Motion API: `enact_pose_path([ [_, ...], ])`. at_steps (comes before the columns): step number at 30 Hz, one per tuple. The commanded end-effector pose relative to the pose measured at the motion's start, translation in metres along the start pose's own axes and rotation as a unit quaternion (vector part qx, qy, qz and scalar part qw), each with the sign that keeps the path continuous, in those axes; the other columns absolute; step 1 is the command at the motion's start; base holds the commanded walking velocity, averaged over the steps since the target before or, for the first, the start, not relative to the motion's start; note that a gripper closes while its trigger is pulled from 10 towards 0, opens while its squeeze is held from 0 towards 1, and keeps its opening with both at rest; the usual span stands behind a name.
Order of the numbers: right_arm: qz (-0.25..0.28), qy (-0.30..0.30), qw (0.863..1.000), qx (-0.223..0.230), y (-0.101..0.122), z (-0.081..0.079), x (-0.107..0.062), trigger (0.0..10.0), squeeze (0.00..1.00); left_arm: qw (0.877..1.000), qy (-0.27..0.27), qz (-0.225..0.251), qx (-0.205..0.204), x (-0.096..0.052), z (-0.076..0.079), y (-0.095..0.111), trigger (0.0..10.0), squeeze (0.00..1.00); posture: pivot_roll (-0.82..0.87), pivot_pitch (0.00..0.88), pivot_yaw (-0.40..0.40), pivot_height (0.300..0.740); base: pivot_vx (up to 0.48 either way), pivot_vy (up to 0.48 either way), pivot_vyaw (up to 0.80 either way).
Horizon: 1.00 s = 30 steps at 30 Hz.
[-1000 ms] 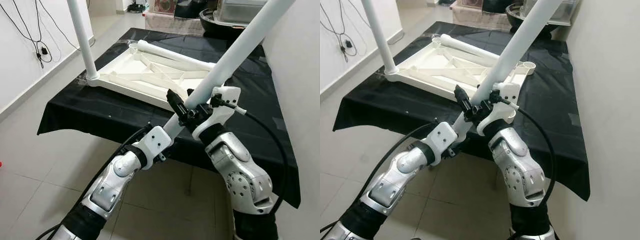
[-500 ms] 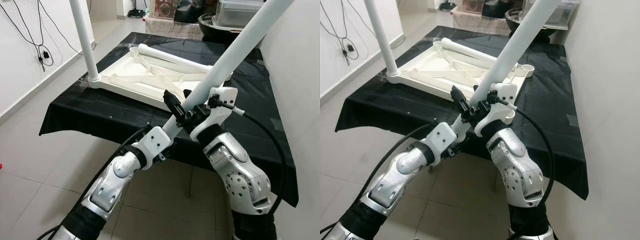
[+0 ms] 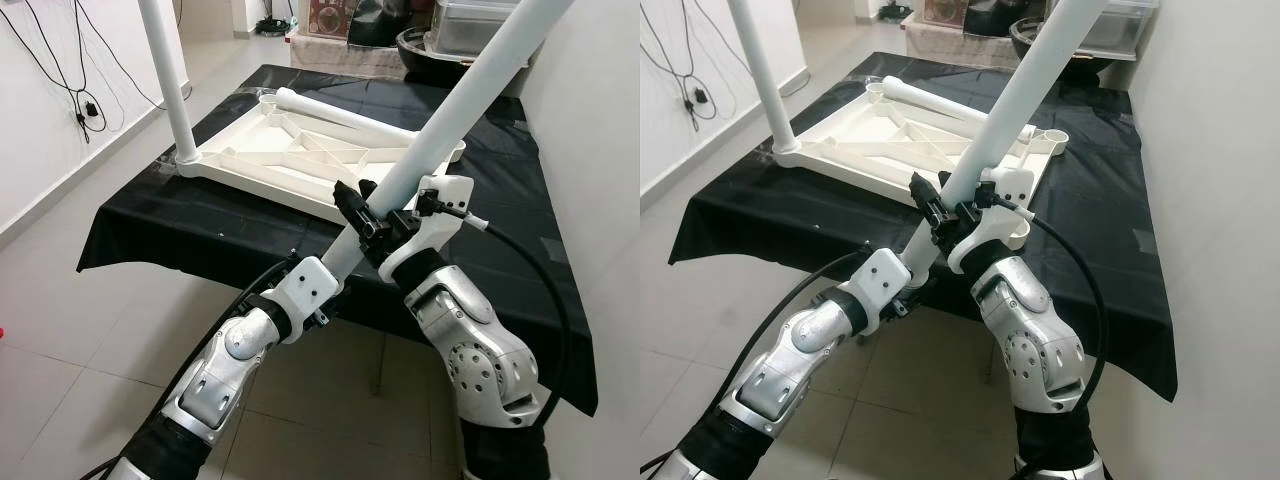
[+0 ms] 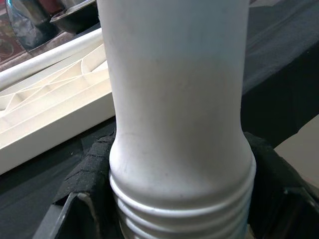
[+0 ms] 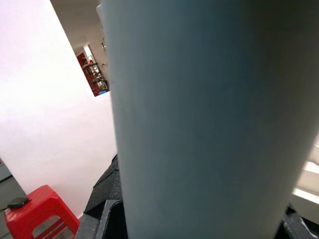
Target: Building children table
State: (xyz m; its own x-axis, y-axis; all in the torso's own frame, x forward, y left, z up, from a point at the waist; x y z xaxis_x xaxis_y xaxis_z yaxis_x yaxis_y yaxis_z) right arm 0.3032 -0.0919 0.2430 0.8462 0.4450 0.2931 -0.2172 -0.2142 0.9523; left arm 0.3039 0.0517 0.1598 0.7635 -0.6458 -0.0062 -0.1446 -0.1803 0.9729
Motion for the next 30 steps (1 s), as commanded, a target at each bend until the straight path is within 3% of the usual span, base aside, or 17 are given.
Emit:
enact_pose_path([
  [1,0.002,0.001,1.000,-0.004,0.001,0.000,0.002,0.0,0.00,1.000,-0.016,-0.012,-0.001,-0.001,0.007,-0.006,10.0,0.00,0.12,0.075,-0.055,0.740,0.000,0.000,0.00],
  [2,0.002,0.001,1.000,-0.004,0.001,0.000,0.002,0.0,0.00,1.000,-0.016,-0.012,-0.001,-0.001,0.007,-0.006,10.0,0.00,0.12,0.075,-0.055,0.740,0.000,0.000,0.00],
  [3,0.001,-0.001,1.000,-0.006,0.001,0.001,0.001,0.0,0.00,1.000,-0.017,-0.018,-0.017,-0.002,0.005,-0.009,10.0,1.00,0.12,0.073,-0.054,0.740,0.000,0.000,0.00],
  [5,0.001,-0.006,1.000,-0.009,0.001,0.004,0.000,0.0,0.00,0.999,-0.008,-0.024,-0.021,-0.004,0.002,-0.012,10.0,1.00,0.12,0.070,-0.055,0.740,0.000,0.000,0.00],
  [9,0.001,-0.043,0.999,-0.033,0.002,0.025,-0.006,0.0,0.00,0.997,0.032,-0.057,-0.042,-0.011,-0.012,-0.024,10.0,1.00,0.12,0.047,-0.055,0.740,0.000,0.000,0.00],
  [10,0.001,-0.060,0.997,-0.041,0.002,0.031,-0.008,0.0,0.00,0.996,0.041,-0.055,-0.053,-0.014,-0.015,-0.024,10.0,0.00,0.13,0.037,-0.057,0.740,0.000,0.000,0.00],
  [12,0.000,-0.079,0.995,-0.053,0.002,0.039,-0.011,0.0,0.00,0.995,0.052,-0.052,-0.068,-0.016,-0.018,-0.023,10.0,0.00,0.13,0.026,-0.059,0.740,0.000,0.000,0.00],
  [13,-0.001,-0.105,0.992,-0.070,0.002,0.046,-0.015,2.1,0.00,0.993,0.063,-0.048,-0.086,-0.019,-0.020,-0.022,10.0,0.00,0.13,0.023,-0.059,0.740,0.000,0.000,0.00],
  [14,-0.004,-0.138,0.986,-0.092,0.002,0.056,-0.019,10.0,0.00,0.991,0.074,-0.044,-0.105,-0.021,-0.022,-0.021,10.0,0.00,0.14,0.010,-0.063,0.740,0.000,0.000,0.00],
  [17,-0.004,-0.138,0.986,-0.092,0.002,0.056,-0.019,10.0,0.00,0.991,0.074,-0.044,-0.105,-0.021,-0.022,-0.021,10.0,0.00,0.14,0.010,-0.063,0.740,0.000,0.000,0.00],
  [19,-0.002,-0.172,0.976,-0.136,0.002,0.067,-0.029,10.0,0.00,0.982,0.103,-0.021,-0.157,-0.025,-0.020,-0.017,10.0,0.00,0.14,0.000,-0.066,0.740,0.000,0.000,0.00],
  [21,-0.002,-0.172,0.976,-0.136,0.002,0.067,-0.029,10.0,0.00,0.982,0.103,-0.021,-0.157,-0.025,-0.020,-0.017,10.0,0.00,0.14,0.000,-0.066,0.740,0.000,0.000,0.00],
  [23,-0.003,-0.194,0.964,-0.184,0.001,0.072,-0.037,10.0,0.00,0.975,0.126,0.002,-0.182,-0.026,-0.017,-0.014,10.0,0.00,0.13,0.000,-0.072,0.740,0.000,0.000,0.00],
  [27,-0.012,-0.220,0.950,-0.219,-0.001,0.077,-0.045,10.0,0.00,0.972,0.142,0.021,-0.186,-0.025,-0.016,-0.009,10.0,0.00,0.13,0.000,-0.080,0.740,0.061,0.000,0.00],
  [30,-0.015,-0.239,0.946,-0.218,-0.004,0.080,-0.050,10.0,0.00,0.973,0.144,0.033,-0.177,-0.022,-0.016,-0.006,10.0,0.00,0.12,0.000,-0.082,0.740,0.289,0.000,0.00],
])
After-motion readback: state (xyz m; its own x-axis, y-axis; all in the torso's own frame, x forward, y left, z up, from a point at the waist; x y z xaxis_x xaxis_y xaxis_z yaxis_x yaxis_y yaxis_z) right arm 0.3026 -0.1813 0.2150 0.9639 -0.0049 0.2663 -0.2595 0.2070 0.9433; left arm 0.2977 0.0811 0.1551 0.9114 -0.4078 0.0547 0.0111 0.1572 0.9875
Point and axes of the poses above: a point about 5 cm out from each wrist's last joint towards the gripper, its own x axis pointing out of the wrist towards the gripper, its own y axis along the axis of the wrist's last joint, z = x × y, the point moved 1 cm from there along x, pointing out of the wrist towards the gripper, and after that the axes turned 13 degrees about -x, right-handed, at the moved point
